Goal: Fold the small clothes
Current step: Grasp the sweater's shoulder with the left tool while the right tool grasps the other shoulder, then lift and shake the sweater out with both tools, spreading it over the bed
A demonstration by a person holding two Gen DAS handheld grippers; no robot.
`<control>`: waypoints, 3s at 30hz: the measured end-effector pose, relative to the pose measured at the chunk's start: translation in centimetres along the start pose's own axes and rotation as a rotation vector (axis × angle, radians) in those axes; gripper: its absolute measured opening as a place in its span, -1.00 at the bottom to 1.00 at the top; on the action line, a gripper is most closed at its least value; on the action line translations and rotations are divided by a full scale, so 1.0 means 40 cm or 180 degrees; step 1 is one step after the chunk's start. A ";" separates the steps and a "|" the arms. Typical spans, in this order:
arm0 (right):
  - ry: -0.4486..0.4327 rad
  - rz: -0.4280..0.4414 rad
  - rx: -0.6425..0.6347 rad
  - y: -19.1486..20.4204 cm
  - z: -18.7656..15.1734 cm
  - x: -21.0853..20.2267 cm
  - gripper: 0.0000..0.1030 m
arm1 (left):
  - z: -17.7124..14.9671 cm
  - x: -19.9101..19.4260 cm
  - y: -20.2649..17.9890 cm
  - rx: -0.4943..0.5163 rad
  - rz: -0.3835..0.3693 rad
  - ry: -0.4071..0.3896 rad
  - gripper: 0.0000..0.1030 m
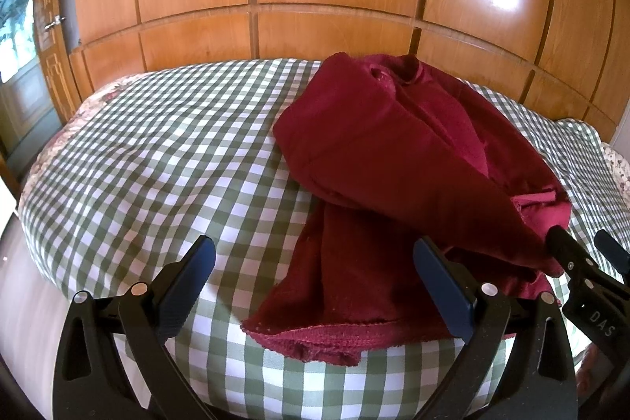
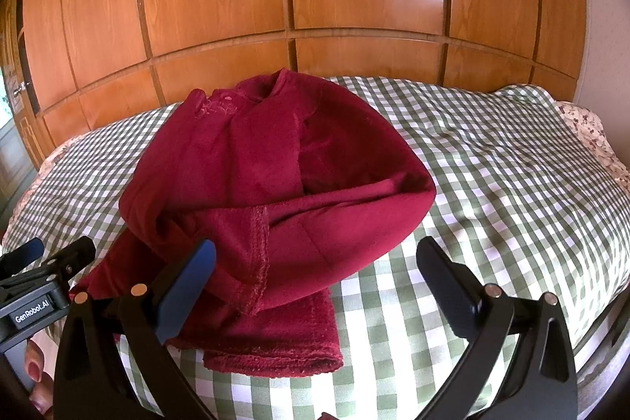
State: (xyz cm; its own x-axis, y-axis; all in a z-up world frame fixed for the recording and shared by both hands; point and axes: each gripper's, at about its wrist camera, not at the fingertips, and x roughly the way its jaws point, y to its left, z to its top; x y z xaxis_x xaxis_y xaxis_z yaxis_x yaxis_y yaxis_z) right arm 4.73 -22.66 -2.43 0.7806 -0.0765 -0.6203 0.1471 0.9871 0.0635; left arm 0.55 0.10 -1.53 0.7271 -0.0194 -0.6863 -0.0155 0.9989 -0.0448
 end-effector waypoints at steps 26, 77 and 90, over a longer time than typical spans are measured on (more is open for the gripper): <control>-0.0069 -0.0729 0.0083 -0.116 0.081 0.141 0.97 | 0.092 0.078 -0.052 -0.0351 -0.1406 0.0185 0.93; 0.0463 -0.0606 0.0277 -0.195 0.053 0.359 0.97 | 0.397 0.441 0.774 -0.0465 0.1345 0.0202 -0.93; 0.0522 -0.0329 0.0587 -0.238 0.053 0.348 0.96 | 0.260 0.270 0.554 -0.1013 0.0756 -0.0424 0.90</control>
State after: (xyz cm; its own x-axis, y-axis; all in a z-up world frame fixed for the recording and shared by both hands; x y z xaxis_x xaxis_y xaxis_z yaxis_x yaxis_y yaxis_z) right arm 15.49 -33.44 -10.02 0.6489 -0.1369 -0.7485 0.3409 0.9317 0.1252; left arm 15.20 22.47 -2.35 0.7598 0.2366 -0.6055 -0.3897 0.9113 -0.1330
